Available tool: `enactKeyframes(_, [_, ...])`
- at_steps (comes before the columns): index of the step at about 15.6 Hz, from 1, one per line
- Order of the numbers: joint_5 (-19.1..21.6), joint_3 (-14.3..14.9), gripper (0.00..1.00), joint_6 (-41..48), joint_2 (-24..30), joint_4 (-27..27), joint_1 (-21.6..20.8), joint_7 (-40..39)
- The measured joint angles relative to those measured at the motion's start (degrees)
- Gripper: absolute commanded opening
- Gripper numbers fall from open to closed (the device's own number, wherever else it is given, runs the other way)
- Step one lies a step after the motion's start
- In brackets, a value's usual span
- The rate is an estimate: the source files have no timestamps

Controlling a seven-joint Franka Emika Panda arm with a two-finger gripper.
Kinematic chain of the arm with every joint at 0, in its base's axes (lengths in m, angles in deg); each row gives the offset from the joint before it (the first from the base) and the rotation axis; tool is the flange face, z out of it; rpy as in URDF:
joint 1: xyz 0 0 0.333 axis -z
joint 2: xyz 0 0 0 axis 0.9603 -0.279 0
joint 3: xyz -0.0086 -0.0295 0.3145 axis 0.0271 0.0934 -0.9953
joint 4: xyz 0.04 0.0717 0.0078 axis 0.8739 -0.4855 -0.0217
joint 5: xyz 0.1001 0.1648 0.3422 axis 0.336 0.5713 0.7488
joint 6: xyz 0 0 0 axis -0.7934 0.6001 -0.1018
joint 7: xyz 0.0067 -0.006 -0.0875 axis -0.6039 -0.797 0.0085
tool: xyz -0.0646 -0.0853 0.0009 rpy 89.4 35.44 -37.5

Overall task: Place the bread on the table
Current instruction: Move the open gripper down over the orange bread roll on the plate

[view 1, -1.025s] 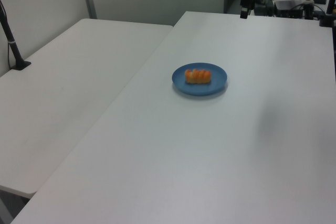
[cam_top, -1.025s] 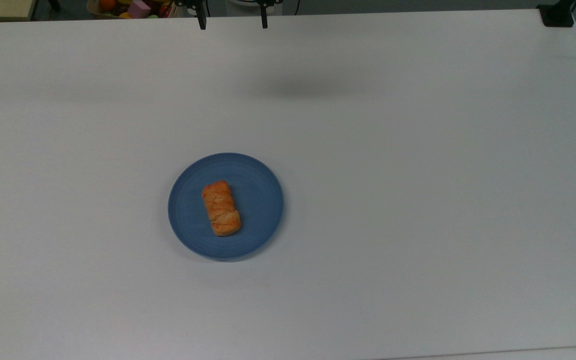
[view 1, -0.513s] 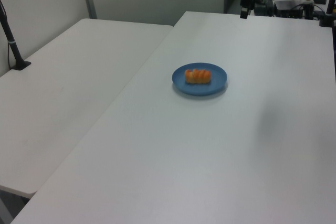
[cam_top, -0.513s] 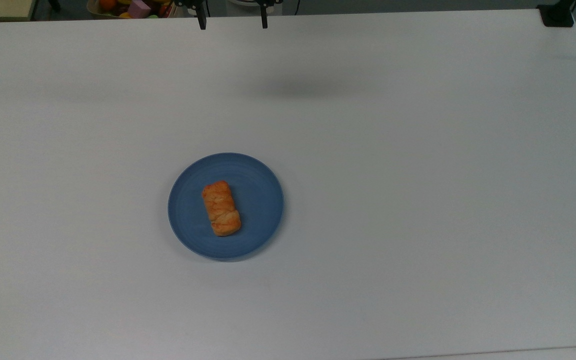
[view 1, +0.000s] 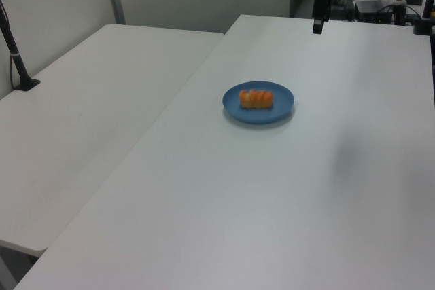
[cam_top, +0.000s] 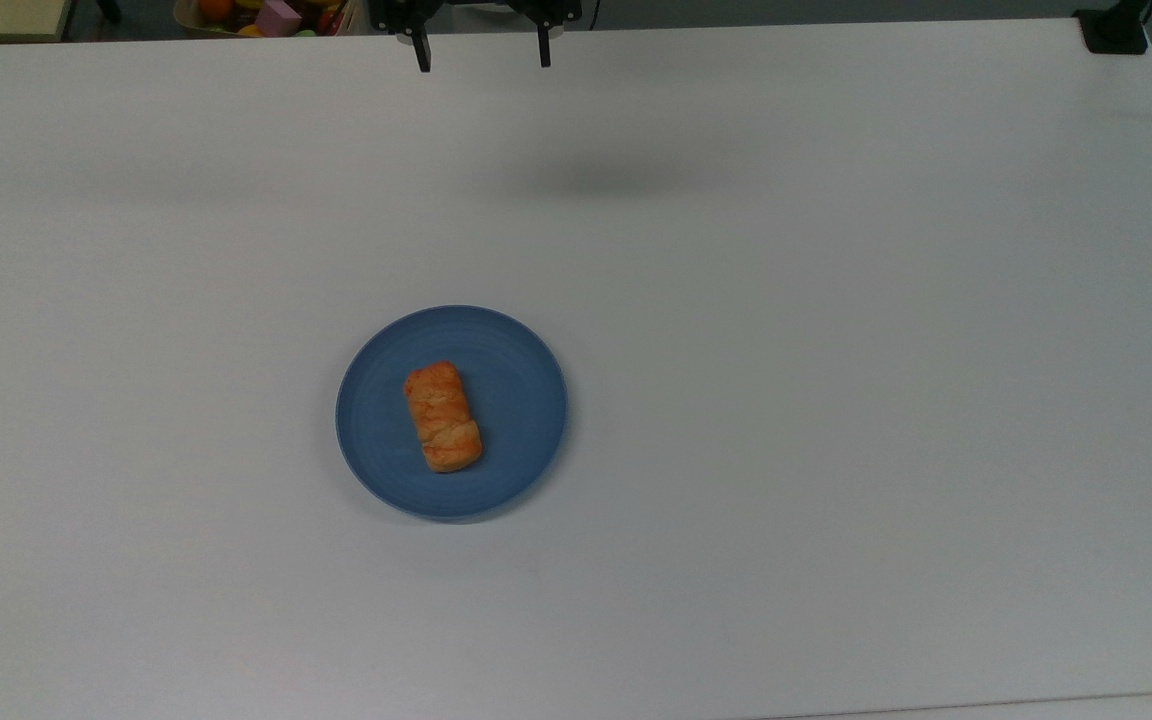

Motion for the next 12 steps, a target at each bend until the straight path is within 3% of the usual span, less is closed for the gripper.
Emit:
enactKeyframes(4, [0.0,-0.1,1.0,0.82,-1.48,-0.23,-0.02,0.0])
enactKeyframes(7, [-0.42,-0.28,1.0,0.91,-5.65,-0.33,-0.83,0.0])
enactKeyframes(12, [-4.25,-0.14,1.0,-7.88,-12.08,0.51,-1.07,-0.1])
